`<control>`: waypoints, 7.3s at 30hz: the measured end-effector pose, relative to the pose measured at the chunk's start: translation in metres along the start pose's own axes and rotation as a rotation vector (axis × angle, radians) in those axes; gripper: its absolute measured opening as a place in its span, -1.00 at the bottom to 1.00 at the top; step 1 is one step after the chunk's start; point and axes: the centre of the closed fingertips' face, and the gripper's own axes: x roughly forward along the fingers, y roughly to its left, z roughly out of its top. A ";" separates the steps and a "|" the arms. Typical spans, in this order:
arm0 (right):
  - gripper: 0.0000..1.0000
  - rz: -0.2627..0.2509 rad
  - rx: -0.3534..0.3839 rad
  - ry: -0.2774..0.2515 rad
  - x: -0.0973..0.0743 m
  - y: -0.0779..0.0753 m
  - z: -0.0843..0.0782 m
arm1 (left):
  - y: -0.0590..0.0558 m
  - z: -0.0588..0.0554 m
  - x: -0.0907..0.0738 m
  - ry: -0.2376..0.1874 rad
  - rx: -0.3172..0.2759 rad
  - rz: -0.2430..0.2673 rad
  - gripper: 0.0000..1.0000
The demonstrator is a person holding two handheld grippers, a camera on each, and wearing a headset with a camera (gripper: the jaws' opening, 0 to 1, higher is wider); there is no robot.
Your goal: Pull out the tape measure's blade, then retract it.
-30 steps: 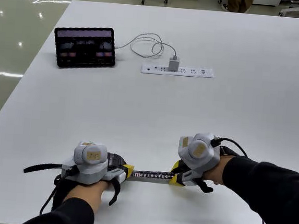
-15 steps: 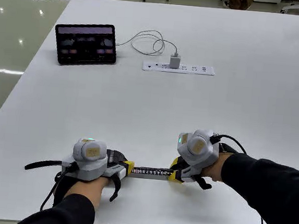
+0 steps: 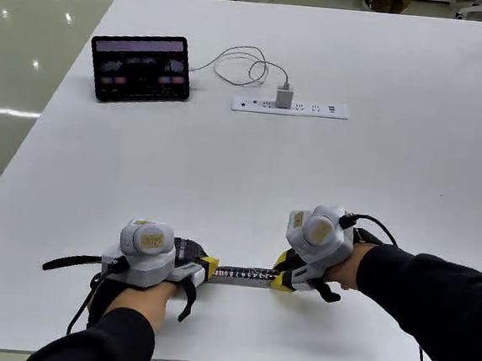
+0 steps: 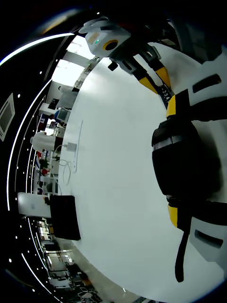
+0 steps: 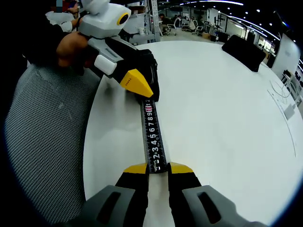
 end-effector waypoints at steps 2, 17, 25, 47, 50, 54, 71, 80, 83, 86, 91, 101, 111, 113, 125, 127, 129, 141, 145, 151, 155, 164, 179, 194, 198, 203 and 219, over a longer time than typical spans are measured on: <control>-0.79 0.001 0.002 -0.002 0.002 0.000 0.002 | 0.000 0.000 0.000 0.000 -0.001 -0.001 0.29; -0.78 0.001 0.006 -0.010 0.007 0.001 0.009 | 0.000 0.000 0.000 -0.001 0.000 0.002 0.29; -0.78 0.000 0.006 -0.016 0.009 0.002 0.012 | 0.000 0.000 0.000 0.000 -0.007 -0.002 0.29; -0.78 0.002 0.017 -0.022 0.013 0.003 0.020 | 0.000 0.000 0.000 0.001 -0.011 -0.015 0.28; -0.78 0.003 0.015 -0.022 0.015 0.004 0.021 | 0.000 0.000 -0.001 0.001 -0.005 -0.017 0.28; -0.78 0.003 0.016 -0.023 0.016 0.004 0.023 | 0.000 0.000 -0.002 0.000 -0.007 -0.017 0.28; -0.78 0.001 0.022 -0.029 0.021 0.004 0.029 | 0.000 0.000 -0.002 -0.001 -0.009 -0.020 0.28; -0.78 -0.003 0.031 -0.039 0.023 0.005 0.033 | -0.001 0.000 -0.002 -0.002 -0.009 -0.023 0.28; -0.78 0.000 0.025 -0.044 0.024 0.005 0.034 | -0.001 0.000 -0.002 0.000 -0.005 -0.023 0.28; -0.78 0.001 0.024 -0.047 0.025 0.006 0.036 | -0.001 0.000 -0.002 0.000 -0.007 -0.026 0.28; -0.78 0.006 0.024 -0.055 0.026 0.006 0.038 | -0.001 -0.001 -0.002 0.002 -0.009 -0.031 0.28; -0.78 0.009 0.023 -0.073 0.029 0.007 0.043 | 0.000 0.000 -0.002 0.001 -0.011 -0.031 0.28; -0.78 0.011 0.023 -0.084 0.031 0.009 0.047 | 0.000 0.000 -0.002 0.000 -0.013 -0.031 0.28; -0.79 0.012 0.024 -0.093 0.032 0.009 0.049 | 0.000 0.000 -0.002 -0.001 -0.013 -0.031 0.28; -0.79 0.013 0.039 -0.115 0.035 0.009 0.052 | 0.000 0.000 -0.002 -0.004 -0.016 -0.032 0.28; -0.78 0.011 0.038 -0.115 0.035 0.009 0.052 | 0.000 0.000 -0.002 -0.006 -0.015 -0.031 0.29; -0.78 0.011 0.053 -0.120 0.034 0.010 0.052 | 0.000 0.000 -0.002 -0.008 -0.015 -0.032 0.29; -0.75 0.005 0.029 -0.123 0.034 0.012 0.051 | -0.001 -0.001 -0.002 -0.007 0.012 -0.030 0.31; -0.75 0.003 0.000 -0.119 0.032 0.012 0.048 | -0.001 0.000 -0.002 -0.007 0.003 -0.032 0.30; -0.76 0.003 -0.019 -0.128 0.031 0.011 0.047 | -0.001 -0.001 -0.002 -0.004 -0.001 -0.031 0.29; -0.78 0.005 -0.036 -0.130 0.032 0.009 0.048 | 0.000 0.000 -0.002 -0.005 -0.009 -0.030 0.28; -0.80 0.003 -0.030 -0.139 0.034 0.007 0.052 | 0.000 0.001 -0.002 -0.004 -0.019 -0.033 0.26; -0.80 0.003 -0.036 -0.151 0.042 0.007 0.063 | 0.000 0.000 -0.002 -0.004 -0.024 -0.039 0.26; -0.82 0.017 -0.011 -0.167 0.049 0.010 0.073 | 0.001 0.001 -0.003 -0.007 -0.034 -0.048 0.26; -0.82 0.020 -0.026 -0.174 0.051 0.011 0.075 | 0.001 0.001 -0.003 -0.007 -0.034 -0.050 0.26; -0.82 0.025 -0.026 -0.178 0.052 0.011 0.077 | 0.001 0.001 -0.003 -0.006 -0.036 -0.053 0.26; -0.81 0.032 -0.017 -0.181 0.051 0.012 0.079 | 0.000 0.000 -0.003 -0.006 -0.041 -0.048 0.30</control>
